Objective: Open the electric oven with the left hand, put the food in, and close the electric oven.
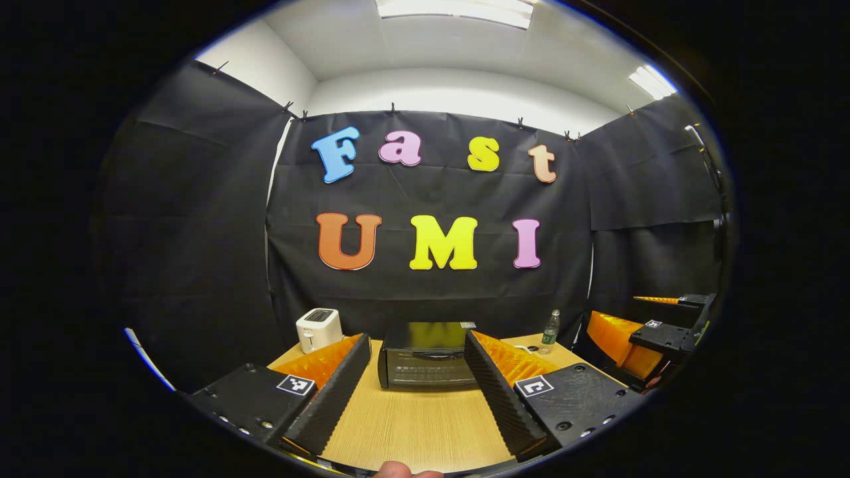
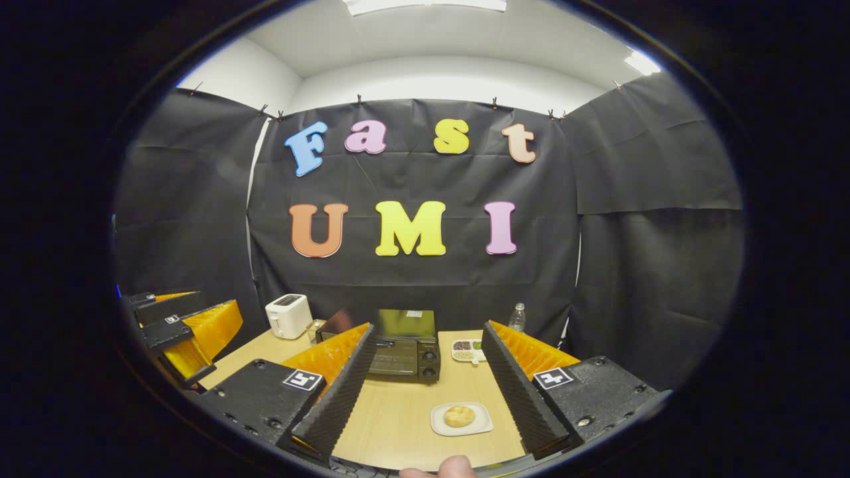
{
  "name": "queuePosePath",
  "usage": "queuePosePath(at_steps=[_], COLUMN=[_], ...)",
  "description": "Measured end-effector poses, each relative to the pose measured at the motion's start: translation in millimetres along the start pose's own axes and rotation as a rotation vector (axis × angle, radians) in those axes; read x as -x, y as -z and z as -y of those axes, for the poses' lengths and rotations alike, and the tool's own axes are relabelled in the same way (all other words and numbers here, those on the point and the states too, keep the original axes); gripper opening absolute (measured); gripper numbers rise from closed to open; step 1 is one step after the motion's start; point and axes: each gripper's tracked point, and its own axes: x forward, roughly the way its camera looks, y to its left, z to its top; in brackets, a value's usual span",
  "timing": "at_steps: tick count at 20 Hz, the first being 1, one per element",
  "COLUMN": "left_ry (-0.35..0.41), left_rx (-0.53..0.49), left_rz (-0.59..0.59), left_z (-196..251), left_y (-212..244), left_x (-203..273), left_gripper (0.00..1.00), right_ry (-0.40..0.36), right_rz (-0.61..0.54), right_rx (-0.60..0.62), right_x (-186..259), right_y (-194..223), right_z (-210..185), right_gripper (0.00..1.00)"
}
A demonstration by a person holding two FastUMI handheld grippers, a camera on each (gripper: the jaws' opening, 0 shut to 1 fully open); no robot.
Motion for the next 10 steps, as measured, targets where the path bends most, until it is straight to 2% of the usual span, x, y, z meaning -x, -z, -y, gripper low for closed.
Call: queuePosePath(at_steps=[10], left_ry=[0.024], left_rx=[0.019], left_rz=[-0.06], left_z=[14.6], left_y=[15.4], left_x=[-19.6], left_gripper=[0.94], right_ry=[0.021], right_rz=[-0.032], right_rx=[-0.011], right_x=[-16.1], right_y=[6.9], right_z=[23.0], right_gripper=[0.98])
